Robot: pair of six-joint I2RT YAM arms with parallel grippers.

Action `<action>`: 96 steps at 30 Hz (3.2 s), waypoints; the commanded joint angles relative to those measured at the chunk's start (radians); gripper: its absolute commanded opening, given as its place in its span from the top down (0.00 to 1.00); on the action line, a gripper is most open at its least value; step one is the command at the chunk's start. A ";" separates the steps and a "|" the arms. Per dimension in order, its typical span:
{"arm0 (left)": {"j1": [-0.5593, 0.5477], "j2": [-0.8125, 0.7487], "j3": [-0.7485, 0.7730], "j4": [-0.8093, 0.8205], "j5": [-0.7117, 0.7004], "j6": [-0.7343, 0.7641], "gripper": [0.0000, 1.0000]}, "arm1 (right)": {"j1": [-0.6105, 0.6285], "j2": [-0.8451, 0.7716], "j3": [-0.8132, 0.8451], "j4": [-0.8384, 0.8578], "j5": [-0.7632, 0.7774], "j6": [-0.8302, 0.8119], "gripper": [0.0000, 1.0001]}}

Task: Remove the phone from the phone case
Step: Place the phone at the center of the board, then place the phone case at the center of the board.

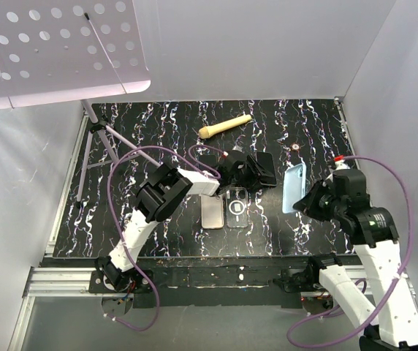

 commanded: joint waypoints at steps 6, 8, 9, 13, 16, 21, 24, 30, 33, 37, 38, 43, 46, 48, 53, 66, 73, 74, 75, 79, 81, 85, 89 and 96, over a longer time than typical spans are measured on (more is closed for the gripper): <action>0.013 -0.152 -0.003 -0.115 0.095 0.095 0.42 | -0.001 -0.009 -0.239 0.138 -0.235 0.039 0.99; 0.014 -0.190 -0.010 -0.124 0.109 0.109 0.28 | -0.002 -0.003 -0.282 0.177 -0.269 0.071 0.99; 0.017 -0.211 -0.019 -0.129 0.116 0.115 0.26 | -0.002 0.002 -0.299 0.189 -0.272 0.086 0.99; 0.036 -0.300 -0.064 -0.132 0.161 0.122 0.23 | -0.001 0.022 -0.325 0.207 -0.273 0.100 0.99; 0.055 -0.378 -0.088 -0.131 0.201 0.156 0.23 | -0.002 0.042 -0.354 0.272 -0.312 0.096 0.99; 0.085 -0.477 -0.108 -0.177 0.270 0.198 0.21 | -0.002 0.126 -0.354 0.310 -0.310 0.073 0.99; 0.085 -0.457 -0.108 -0.132 0.317 0.185 0.23 | -0.002 0.140 -0.352 0.313 -0.286 0.069 0.99; 0.086 -0.351 -0.150 -0.011 0.311 0.079 0.30 | -0.002 0.137 -0.348 0.307 -0.266 0.102 0.99; 0.085 -0.385 -0.147 -0.119 0.280 0.170 0.28 | -0.002 0.114 -0.346 0.303 -0.253 0.118 0.99; 0.089 -0.464 -0.216 -0.167 0.271 0.239 0.25 | -0.001 0.128 -0.404 0.317 -0.342 0.135 0.99; 0.092 -0.486 -0.234 -0.175 0.267 0.254 0.24 | -0.001 0.123 -0.421 0.320 -0.352 0.140 0.99; 0.095 -0.609 -0.297 -0.235 0.245 0.326 0.23 | -0.001 0.105 -0.510 0.353 -0.396 0.169 0.99; 0.095 -0.661 -0.293 -0.279 0.230 0.378 0.21 | -0.002 0.126 -0.520 0.372 -0.349 0.194 0.99; 0.095 -0.693 -0.282 -0.316 0.216 0.418 0.19 | -0.004 0.143 -0.536 0.453 -0.309 0.221 0.99; 0.094 -0.800 -0.254 -0.460 0.187 0.538 0.16 | -0.027 0.305 -0.492 0.522 -0.245 0.217 0.99; 0.095 -1.051 -0.239 -0.683 0.010 0.768 0.13 | -0.083 0.474 -0.417 0.594 -0.094 0.175 0.99; 0.095 -1.063 -0.223 -0.697 0.009 0.791 0.12 | -0.099 0.540 -0.360 0.573 -0.126 0.102 0.99; 0.095 -1.066 -0.223 -0.698 0.006 0.791 0.12 | -0.100 0.533 -0.362 0.559 -0.151 0.093 0.98; 0.094 -1.067 -0.223 -0.697 0.004 0.794 0.12 | -0.100 0.520 -0.372 0.557 -0.186 0.088 0.98; 0.097 -1.064 -0.220 -0.695 0.000 0.800 0.12 | -0.096 0.439 -0.443 0.562 -0.347 0.106 0.96; 0.097 -1.055 -0.217 -0.689 0.001 0.800 0.12 | -0.088 0.413 -0.469 0.550 -0.370 0.106 0.96; 0.097 -1.034 -0.207 -0.683 0.013 0.797 0.12 | -0.079 0.433 -0.501 0.550 -0.396 0.076 0.94; 0.095 -1.031 -0.202 -0.680 0.027 0.788 0.12 | -0.073 0.513 -0.486 0.556 -0.433 0.054 0.94; 0.097 -1.075 -0.223 -0.694 0.003 0.791 0.12 | -0.073 0.480 -0.437 0.455 -0.274 0.046 0.77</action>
